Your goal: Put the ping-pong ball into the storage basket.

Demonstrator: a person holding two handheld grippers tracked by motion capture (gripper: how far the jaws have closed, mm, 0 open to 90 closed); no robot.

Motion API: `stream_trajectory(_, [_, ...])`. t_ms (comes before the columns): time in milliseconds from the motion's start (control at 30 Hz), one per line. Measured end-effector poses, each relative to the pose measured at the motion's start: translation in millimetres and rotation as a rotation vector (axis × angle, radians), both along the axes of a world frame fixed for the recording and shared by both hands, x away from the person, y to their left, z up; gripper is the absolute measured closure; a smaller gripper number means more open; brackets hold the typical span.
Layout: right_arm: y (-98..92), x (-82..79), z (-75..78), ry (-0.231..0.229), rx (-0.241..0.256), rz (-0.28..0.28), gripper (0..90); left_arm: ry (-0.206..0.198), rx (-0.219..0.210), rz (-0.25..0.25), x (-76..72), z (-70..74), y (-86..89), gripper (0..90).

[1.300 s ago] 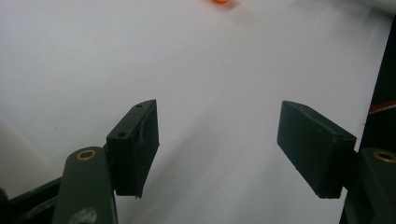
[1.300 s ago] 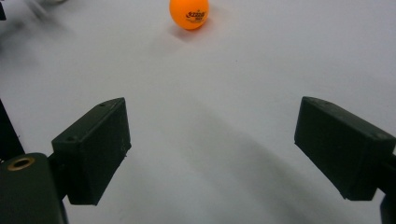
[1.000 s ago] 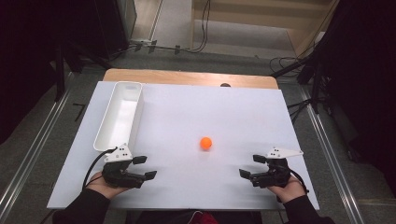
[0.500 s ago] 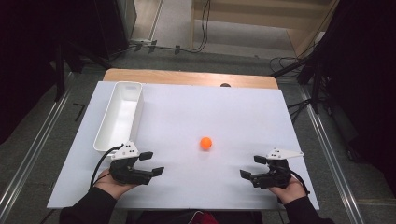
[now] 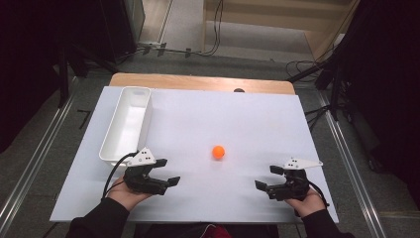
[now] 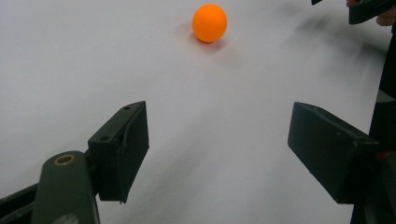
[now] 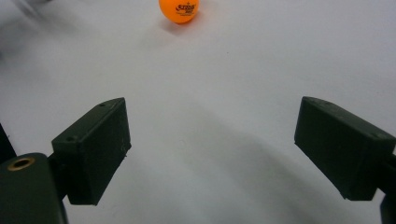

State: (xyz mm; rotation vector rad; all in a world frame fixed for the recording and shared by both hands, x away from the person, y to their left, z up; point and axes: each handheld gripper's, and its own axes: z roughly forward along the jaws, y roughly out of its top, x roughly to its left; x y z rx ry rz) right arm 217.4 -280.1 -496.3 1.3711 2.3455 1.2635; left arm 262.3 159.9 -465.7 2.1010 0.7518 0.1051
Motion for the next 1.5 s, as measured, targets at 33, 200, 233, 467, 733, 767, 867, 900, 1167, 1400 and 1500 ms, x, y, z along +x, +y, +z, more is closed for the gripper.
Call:
stream_trajectory(33, [0.4,-0.3,0.1,0.005,-0.001,-0.001,9.3,-0.003,0.007,0.002,0.4,0.0,-0.7,20.7])
stream_trajectory(200, [0.9,-0.1,-0.6,0.013,-0.011,0.005,9.3,-0.014,-0.007,0.002,1.7,1.7,-5.6,20.6])
stream_trajectory(233, [0.9,-0.1,-0.6,0.012,-0.012,0.004,9.3,-0.018,-0.009,0.009,2.2,1.8,-7.2,19.8])
stream_trajectory(467, [1.0,0.0,-0.6,0.006,-0.011,0.001,9.3,0.003,-0.019,0.037,9.6,0.9,-11.7,9.5])
stream_trajectory(733, [0.9,-0.1,-0.2,0.005,-0.014,0.008,9.3,-0.02,-0.044,0.078,15.8,3.1,-12.4,0.0])
stream_trajectory(767, [0.8,-0.1,0.0,0.006,-0.012,0.008,9.3,-0.021,-0.038,0.083,16.5,3.3,-12.9,0.0])
stream_trajectory(867, [0.7,0.1,0.0,0.001,-0.007,0.005,9.3,-0.025,-0.024,0.079,18.7,4.0,-15.5,0.0])
stream_trajectory(900, [0.6,0.0,0.1,0.002,-0.008,0.005,9.3,-0.021,-0.024,0.077,19.2,4.5,-16.0,0.0])
stream_trajectory(1167, [1.0,-0.3,0.3,0.006,-0.008,0.006,9.3,-0.029,-0.006,0.071,23.8,6.0,-23.2,0.0])
stream_trajectory(1400, [1.1,-0.2,0.2,0.004,-0.012,0.011,9.3,-0.026,0.012,0.065,29.2,4.7,-29.1,0.0])
stream_trajectory(1500, [1.1,-0.4,0.3,0.005,-0.011,0.011,9.3,-0.028,0.011,0.064,30.8,4.4,-32.0,0.0])
